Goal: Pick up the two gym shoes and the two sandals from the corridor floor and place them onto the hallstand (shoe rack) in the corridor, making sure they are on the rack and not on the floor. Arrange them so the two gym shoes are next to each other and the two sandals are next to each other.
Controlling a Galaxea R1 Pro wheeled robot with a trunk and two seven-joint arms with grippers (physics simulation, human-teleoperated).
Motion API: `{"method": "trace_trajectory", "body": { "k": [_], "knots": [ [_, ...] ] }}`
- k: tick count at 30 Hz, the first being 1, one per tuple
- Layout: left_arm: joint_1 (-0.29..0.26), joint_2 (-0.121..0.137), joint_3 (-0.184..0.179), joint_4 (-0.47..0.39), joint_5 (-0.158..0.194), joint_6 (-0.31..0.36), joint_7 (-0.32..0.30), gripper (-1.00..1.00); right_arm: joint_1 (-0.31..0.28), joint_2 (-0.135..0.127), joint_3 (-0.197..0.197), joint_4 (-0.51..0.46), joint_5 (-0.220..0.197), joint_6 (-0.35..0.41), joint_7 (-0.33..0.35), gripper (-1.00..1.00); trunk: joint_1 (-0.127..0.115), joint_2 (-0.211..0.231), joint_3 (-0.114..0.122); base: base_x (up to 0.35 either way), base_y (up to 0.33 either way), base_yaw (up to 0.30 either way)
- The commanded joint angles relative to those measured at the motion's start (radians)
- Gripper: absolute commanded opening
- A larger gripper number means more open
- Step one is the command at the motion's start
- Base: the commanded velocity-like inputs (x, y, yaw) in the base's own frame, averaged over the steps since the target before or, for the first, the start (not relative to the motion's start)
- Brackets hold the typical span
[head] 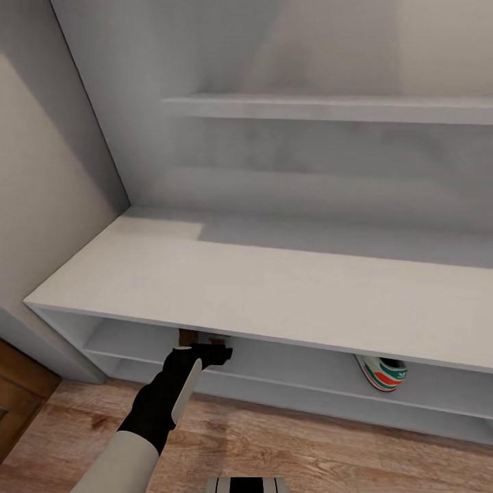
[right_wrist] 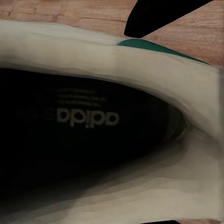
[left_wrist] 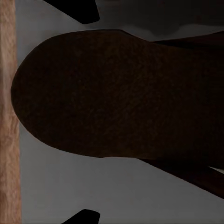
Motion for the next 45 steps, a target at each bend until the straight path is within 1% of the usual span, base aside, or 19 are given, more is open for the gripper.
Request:
{"method": "trace_trajectory", "body": {
  "k": [1, 42, 43, 45],
  "knots": [
    [0.0, 0.0, -0.002, -0.001, 0.01, 0.004, 0.009, 1.0, -0.002, 0.0, -0.001, -0.001, 0.006, 0.005, 0.002, -1.0, 0.0, 0.0, -0.001, 0.0, 0.0, 0.0],
    [0.0, 0.001, -0.001, -0.001, 0.01, 0.003, 0.009, 1.0, -0.002, 0.0, 0.0, -0.003, 0.008, 0.003, -0.003, -1.0, 0.0, 0.0, -0.001, 0.0, 0.0, 0.0],
    [0.005, 0.0, -0.002, -0.004, 0.015, -0.003, 0.009, 1.0, -0.003, 0.006, -0.006, 0.001, 0.01, 0.001, 0.003, -1.0, 0.0, 0.0, -0.001, 0.0, 0.0, 0.0],
    [0.009, -0.001, -0.002, -0.004, 0.015, -0.014, 0.009, 1.0, -0.003, 0.005, -0.009, 0.001, 0.011, 0.001, 0.003, -1.0, 0.0, 0.0, -0.001, 0.0, 0.0, 0.0]
  ]
}}
